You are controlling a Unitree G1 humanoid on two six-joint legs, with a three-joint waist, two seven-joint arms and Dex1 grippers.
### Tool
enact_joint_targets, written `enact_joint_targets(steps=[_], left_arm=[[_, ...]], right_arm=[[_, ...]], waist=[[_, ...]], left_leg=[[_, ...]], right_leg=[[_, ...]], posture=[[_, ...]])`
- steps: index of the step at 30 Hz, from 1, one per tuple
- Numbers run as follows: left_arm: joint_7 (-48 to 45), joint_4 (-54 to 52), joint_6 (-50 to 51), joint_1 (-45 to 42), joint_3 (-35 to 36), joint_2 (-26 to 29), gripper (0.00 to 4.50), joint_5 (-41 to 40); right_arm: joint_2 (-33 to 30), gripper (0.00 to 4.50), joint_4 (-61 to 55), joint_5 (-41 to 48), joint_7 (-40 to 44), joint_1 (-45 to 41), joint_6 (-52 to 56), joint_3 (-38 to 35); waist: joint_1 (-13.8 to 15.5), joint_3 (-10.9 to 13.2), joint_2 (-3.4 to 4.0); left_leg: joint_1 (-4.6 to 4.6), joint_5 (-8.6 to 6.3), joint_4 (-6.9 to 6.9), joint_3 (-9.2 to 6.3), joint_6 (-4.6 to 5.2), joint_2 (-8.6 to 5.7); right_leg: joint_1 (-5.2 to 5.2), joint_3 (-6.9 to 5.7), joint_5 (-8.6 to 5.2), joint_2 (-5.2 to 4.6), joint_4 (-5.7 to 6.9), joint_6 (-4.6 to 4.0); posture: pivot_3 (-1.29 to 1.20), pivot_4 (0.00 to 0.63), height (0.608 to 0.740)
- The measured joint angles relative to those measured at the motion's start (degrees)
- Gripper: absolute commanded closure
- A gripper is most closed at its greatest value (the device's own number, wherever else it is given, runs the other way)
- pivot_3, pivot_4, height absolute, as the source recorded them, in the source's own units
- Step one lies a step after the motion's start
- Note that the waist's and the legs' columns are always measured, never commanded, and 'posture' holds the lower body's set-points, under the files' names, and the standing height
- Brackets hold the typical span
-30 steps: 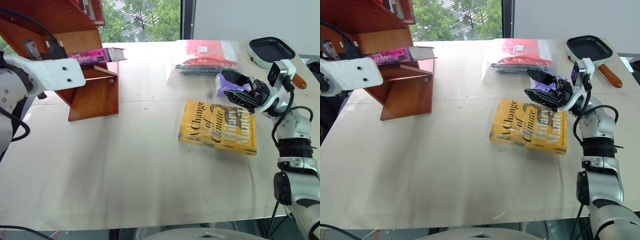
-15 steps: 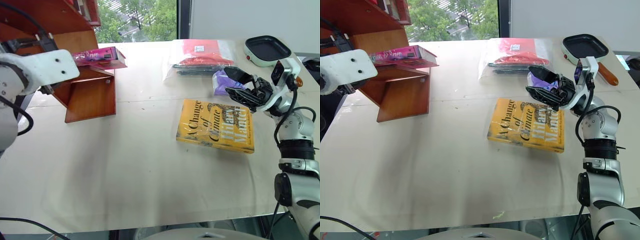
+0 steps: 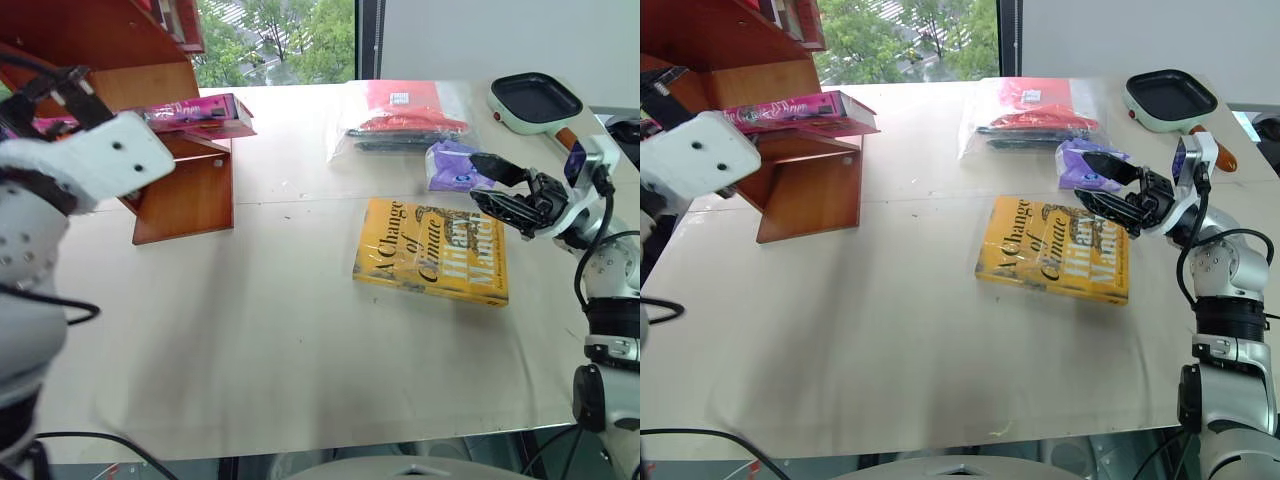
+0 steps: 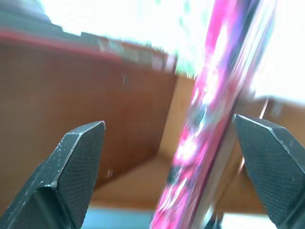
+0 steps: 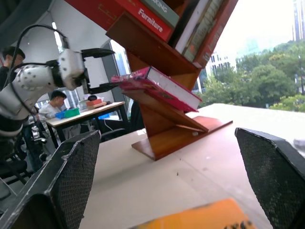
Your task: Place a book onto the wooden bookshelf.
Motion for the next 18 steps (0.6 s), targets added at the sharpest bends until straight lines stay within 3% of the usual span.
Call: enact_joint_targets(steps=[4, 5, 10, 13, 18], left_arm=[[0.7, -2.0, 3.0, 11.2, -3.2, -21.3, 0.07, -13.7], [0.2, -2.3, 2.8, 15.3, -4.9, -23.9, 0.07, -16.5], [0.5, 3.8, -2.0, 34.1, -13.8, -30.9, 0.07, -20.4], [3.7, 8.8, -10.2, 35.5, -14.9, -31.3, 0.07, -18.8], [4.4, 12.7, -15.4, 35.6, -16.9, -30.5, 0.07, -19.0]], right_arm=[[0.0, 0.0, -1.5, -2.7, -2.2, 7.1, -3.4, -0.1], [0.8, 0.0, -1.6, -4.5, -3.6, 9.4, -7.1, -0.4], [0.3, 0.0, 3.2, -14.3, -9.7, 23.7, -23.2, -4.4], [-1.4, 0.0, 6.4, -17.6, -10.0, 28.2, -32.3, -6.4], [-2.8, 0.0, 9.1, -19.7, -11.9, 34.2, -40.0, -9.0]], waist=[[0.3, -0.3, -0.1], [0.3, -0.3, -0.24], [2.1, -0.4, 0.01], [2.4, -0.4, 0.21], [2.3, -0.5, 0.26]], left_leg=[[0.01, -0.03, 0.16, 0.23, 0.05, 0.04], [-0.02, -0.03, 0.22, 0.21, 0.05, 0.09], [0.53, -0.26, 0.09, 0.36, 0.41, 0.08], [1.13, -0.41, 0.0, 0.47, 0.2, 0.27], [1.96, -0.45, -0.04, 0.64, 0.16, 0.63]], right_leg=[[0.02, 0.17, 0.1, 0.09, -0.02, 0.11], [-0.01, 0.19, 0.15, 0.14, -0.07, 0.06], [0.49, 0.29, 0.13, 0.13, -0.15, 0.06], [1.23, 0.26, -0.1, 0.17, -0.35, 0.01], [2.46, 0.19, -0.13, 0.16, -0.55, 0.02]], posture=[[0.0, 0.15, 0.74], [0.0, 0.15, 0.74], [0.0, 0.15, 0.74], [0.0, 0.15, 0.74], [0.0, 0.15, 0.74]])
